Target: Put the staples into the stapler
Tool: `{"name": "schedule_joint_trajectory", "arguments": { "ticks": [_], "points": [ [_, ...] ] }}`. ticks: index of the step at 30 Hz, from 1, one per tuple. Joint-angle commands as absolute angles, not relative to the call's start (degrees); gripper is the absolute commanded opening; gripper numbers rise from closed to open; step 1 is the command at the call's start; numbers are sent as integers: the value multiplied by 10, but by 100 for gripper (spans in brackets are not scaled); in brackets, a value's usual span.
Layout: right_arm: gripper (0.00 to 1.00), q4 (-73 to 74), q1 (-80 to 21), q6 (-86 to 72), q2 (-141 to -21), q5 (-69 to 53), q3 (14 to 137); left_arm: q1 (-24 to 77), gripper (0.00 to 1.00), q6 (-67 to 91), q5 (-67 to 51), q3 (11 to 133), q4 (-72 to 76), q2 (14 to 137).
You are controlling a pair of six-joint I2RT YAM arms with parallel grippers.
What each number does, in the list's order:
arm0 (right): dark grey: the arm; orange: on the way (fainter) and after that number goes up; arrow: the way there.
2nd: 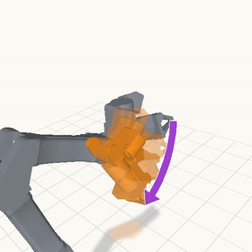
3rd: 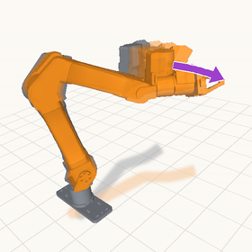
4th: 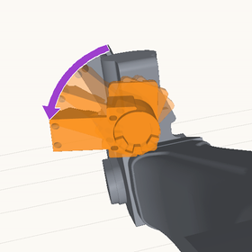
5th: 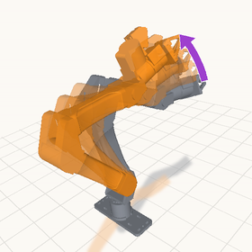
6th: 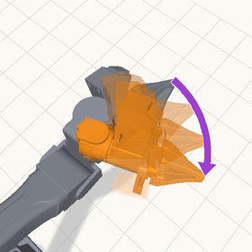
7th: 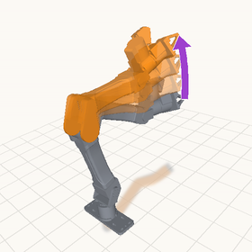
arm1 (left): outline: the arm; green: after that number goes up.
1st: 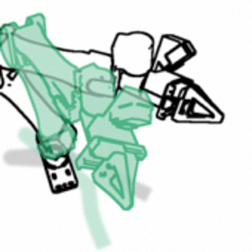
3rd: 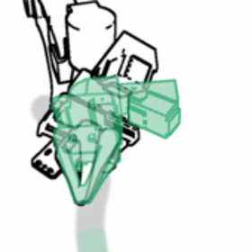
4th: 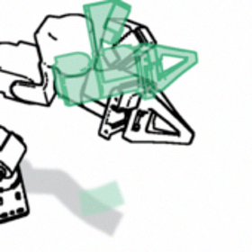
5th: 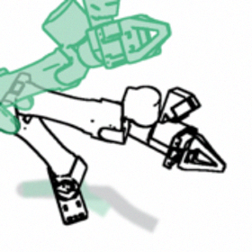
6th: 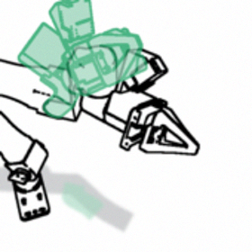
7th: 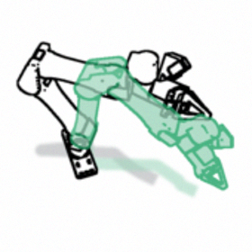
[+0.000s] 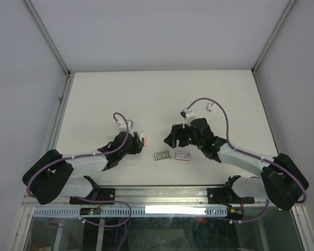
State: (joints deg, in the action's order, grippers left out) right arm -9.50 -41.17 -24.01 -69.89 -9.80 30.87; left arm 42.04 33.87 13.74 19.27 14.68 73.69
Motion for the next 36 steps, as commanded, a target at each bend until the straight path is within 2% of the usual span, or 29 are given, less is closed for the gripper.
{"name": "schedule_joint_trajectory", "arguments": {
  "ticks": [1, 7, 12, 16, 18, 24, 32, 36],
  "points": [
    [71, -120, -410, -248, -681, -92, 309, 427, 33, 323, 161, 215, 155, 750],
    [71, -120, -410, -252, -675, -95, 308, 429, 23, 308, 158, 219, 167, 759],
    [71, -121, -410, -256, -669, -95, 302, 431, 28, 299, 162, 229, 168, 770],
    [72, -123, -410, -259, -664, -91, 293, 435, 26, 284, 165, 238, 169, 780],
    [71, -122, -410, -260, -662, -89, 290, 436, 21, 280, 167, 240, 169, 784],
    [71, -102, -410, -258, -639, -90, 290, 439, 0, 283, 168, 244, 168, 789],
    [76, -54, -418, -219, -585, -83, 297, 439, 0, 391, 49, 250, 145, 717],
    [78, -35, -472, -204, -584, 1, 308, 439, 0, 478, -10, 238, 142, 683]
  ]
}}
